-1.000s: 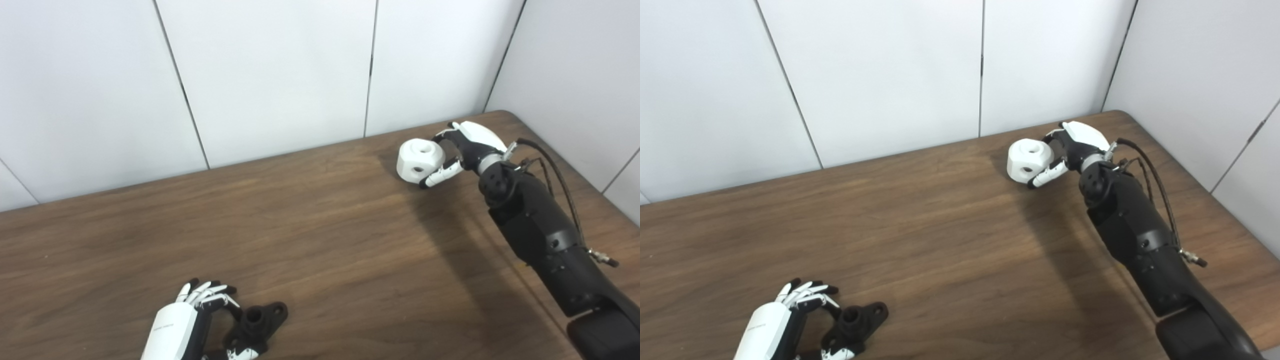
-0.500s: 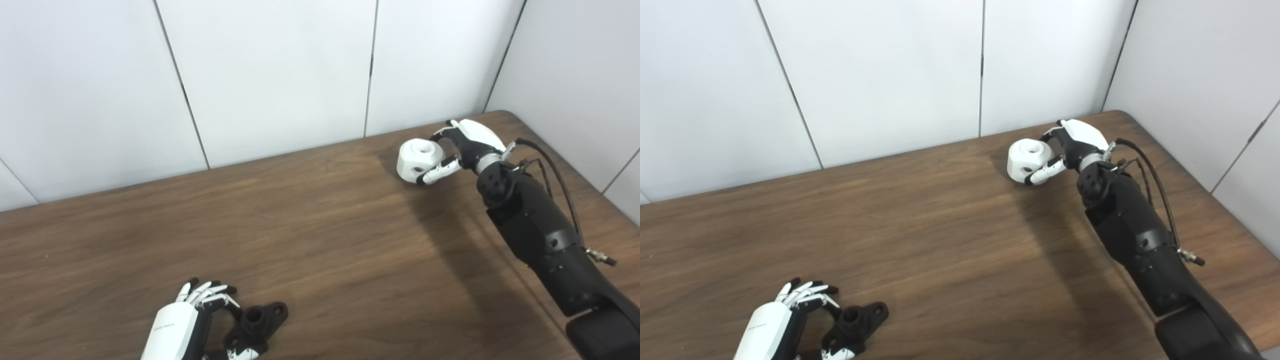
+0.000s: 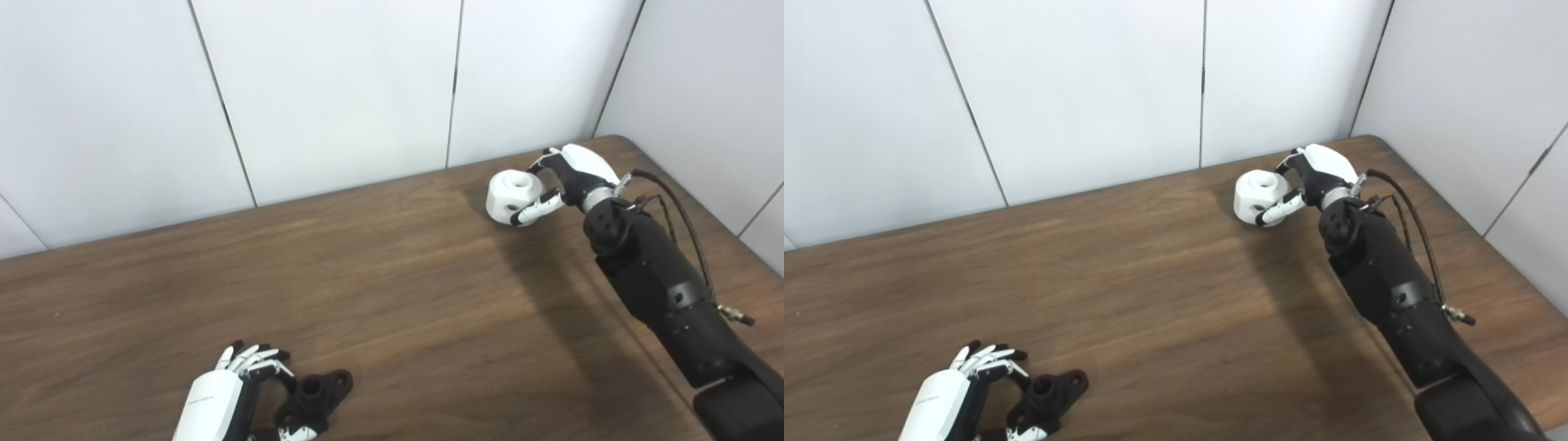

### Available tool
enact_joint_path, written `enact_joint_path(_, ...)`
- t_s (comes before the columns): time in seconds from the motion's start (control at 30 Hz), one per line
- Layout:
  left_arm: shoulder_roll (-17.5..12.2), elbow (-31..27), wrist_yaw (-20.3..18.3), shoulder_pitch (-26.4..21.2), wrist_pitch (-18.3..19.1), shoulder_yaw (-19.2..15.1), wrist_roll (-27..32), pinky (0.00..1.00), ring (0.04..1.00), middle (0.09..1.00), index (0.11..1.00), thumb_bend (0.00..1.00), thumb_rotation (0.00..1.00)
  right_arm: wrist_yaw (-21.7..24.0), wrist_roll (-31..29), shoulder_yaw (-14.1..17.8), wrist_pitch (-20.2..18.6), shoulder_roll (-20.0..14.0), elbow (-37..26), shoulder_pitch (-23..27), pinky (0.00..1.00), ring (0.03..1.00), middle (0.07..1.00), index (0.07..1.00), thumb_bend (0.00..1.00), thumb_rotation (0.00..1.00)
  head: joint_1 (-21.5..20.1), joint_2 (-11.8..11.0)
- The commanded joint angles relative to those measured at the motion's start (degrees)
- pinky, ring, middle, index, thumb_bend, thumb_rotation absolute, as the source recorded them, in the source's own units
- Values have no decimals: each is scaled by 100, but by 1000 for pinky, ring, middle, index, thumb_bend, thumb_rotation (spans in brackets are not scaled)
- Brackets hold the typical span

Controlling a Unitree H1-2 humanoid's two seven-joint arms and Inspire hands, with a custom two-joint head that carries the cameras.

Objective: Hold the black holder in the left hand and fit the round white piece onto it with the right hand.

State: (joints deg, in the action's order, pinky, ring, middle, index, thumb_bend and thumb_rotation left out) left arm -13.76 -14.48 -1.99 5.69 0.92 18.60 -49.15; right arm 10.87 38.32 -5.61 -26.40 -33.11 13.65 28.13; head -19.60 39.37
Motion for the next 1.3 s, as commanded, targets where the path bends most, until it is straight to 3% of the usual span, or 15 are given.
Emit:
enact_joint_path(0.0, -70, -32, -134, 73, 10, 44, -94, 973, 848, 758, 485, 519, 42, -212, -34, 69, 201, -175, -153, 178, 1000, 1000, 931, 638, 849, 249, -6, 8)
enact_joint_path(0.03, -67, -37, -142, 74, 20, 45, -98, 974, 849, 758, 485, 519, 42, -255, -62, 86, 243, -173, -156, 166, 1000, 1000, 925, 625, 833, 235, -4, 4)
enact_joint_path(0.07, -64, -35, -138, 74, 18, 44, -91, 974, 849, 757, 485, 519, 42, -298, -96, 110, 271, -164, -172, 151, 1000, 1000, 915, 554, 677, 186, -4, 4)
enact_joint_path(0.1, -63, -34, -131, 74, 12, 46, -87, 974, 849, 757, 485, 519, 42, -352, -124, 133, 305, -155, -184, 138, 1000, 1000, 915, 554, 677, 186, 0, 13)
enact_joint_path(0.17, -63, -27, -118, 74, -6, 48, -74, 973, 848, 756, 485, 519, 42, -489, -158, 164, 386, -138, -187, 114, 1000, 1000, 891, 502, 557, 151, 6, 15)
enact_joint_path(0.23, -64, -33, -140, 72, 4, 57, -84, 974, 850, 757, 485, 519, 42, -574, -146, 152, 431, -144, -180, 99, 1000, 1000, 868, 490, 530, 142, 9, 12)
enact_joint_path(0.83, -33, -34, -123, 64, 0, 122, -142, 972, 849, 759, 486, 519, 43, -561, -221, 135, 430, -167, -455, -13, 1000, 999, 857, 487, 523, 136, 242, 34)
enact_joint_path(1.27, 57, 17, -115, 69, 90, 170, -248, 981, 851, 762, 486, 520, 44, -42, -135, -149, 51, 108, -1679, -168, 1000, 981, 852, 486, 523, 137, 730, 109)
